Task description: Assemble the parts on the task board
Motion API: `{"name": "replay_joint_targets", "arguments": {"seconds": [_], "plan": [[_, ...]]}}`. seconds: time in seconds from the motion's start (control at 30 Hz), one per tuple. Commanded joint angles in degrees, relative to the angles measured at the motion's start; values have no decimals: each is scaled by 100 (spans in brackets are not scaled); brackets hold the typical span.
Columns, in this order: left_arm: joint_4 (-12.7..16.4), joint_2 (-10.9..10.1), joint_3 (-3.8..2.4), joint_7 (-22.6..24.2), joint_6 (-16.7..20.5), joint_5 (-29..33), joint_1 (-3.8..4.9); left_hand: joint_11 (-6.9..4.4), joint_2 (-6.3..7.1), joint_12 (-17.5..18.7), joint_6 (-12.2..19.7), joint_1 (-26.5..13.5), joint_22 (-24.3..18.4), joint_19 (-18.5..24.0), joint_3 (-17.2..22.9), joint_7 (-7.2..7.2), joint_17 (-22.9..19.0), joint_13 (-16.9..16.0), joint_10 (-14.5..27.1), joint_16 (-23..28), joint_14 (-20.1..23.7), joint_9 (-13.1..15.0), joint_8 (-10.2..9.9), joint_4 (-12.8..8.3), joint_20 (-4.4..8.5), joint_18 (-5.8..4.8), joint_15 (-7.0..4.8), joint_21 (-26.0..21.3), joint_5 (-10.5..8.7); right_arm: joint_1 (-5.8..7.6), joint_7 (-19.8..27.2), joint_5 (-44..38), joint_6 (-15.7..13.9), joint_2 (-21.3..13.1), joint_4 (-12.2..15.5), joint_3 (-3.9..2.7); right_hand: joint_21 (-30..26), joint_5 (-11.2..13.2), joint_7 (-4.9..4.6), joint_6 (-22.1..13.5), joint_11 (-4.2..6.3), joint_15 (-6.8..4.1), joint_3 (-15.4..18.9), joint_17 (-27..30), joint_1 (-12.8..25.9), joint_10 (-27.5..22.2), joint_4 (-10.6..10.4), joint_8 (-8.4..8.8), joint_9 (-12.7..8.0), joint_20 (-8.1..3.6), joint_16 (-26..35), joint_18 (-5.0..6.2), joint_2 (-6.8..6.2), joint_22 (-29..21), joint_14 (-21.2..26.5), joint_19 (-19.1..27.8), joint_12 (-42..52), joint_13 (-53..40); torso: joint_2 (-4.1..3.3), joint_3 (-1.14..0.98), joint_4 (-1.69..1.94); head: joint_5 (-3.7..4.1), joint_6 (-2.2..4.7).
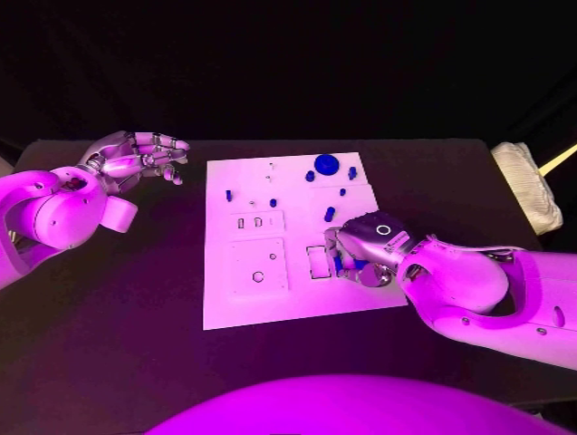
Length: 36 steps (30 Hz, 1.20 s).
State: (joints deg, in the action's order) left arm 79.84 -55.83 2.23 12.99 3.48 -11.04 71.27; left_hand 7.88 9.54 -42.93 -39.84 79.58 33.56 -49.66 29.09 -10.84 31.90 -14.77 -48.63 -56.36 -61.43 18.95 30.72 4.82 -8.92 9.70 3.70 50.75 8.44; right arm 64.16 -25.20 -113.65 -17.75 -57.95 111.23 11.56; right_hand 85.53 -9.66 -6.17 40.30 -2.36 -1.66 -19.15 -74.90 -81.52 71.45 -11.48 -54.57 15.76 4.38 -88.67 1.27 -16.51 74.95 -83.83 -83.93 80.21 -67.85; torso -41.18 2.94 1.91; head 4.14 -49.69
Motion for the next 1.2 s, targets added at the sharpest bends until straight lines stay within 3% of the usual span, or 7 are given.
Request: {"name": "replay_joint_targets", "arguments": {"seconds": [0.03,1.2], "plan": [[11,11,-4,48,-85,-4,1,3,9,-19,42,-30,0,3,-3,-172,-7,7,29,-24,31,-8,14,-17,-41,78,-3,-20,-18,-7,-24,-135,33,21,-18,2,25,-39,-1,38,45,-39,-22,-1381,-59,12,5,-27,5,-43,8,-49,17,1401,-577,-513,28,-7,1,4,0,-9,-8],[13,5,-4,46,-83,-5,1,3,9,-19,42,-30,0,3,-3,-172,-7,7,29,-24,31,-8,14,-17,-41,78,-3,-20,-18,-41,-1,-170,172,56,-58,8,24,128,46,9,89,-79,-91,-1382,-151,41,60,-159,35,-85,8,-49,-10,1401,-578,-512,37,-35,1,4,3,4,-12]]}}
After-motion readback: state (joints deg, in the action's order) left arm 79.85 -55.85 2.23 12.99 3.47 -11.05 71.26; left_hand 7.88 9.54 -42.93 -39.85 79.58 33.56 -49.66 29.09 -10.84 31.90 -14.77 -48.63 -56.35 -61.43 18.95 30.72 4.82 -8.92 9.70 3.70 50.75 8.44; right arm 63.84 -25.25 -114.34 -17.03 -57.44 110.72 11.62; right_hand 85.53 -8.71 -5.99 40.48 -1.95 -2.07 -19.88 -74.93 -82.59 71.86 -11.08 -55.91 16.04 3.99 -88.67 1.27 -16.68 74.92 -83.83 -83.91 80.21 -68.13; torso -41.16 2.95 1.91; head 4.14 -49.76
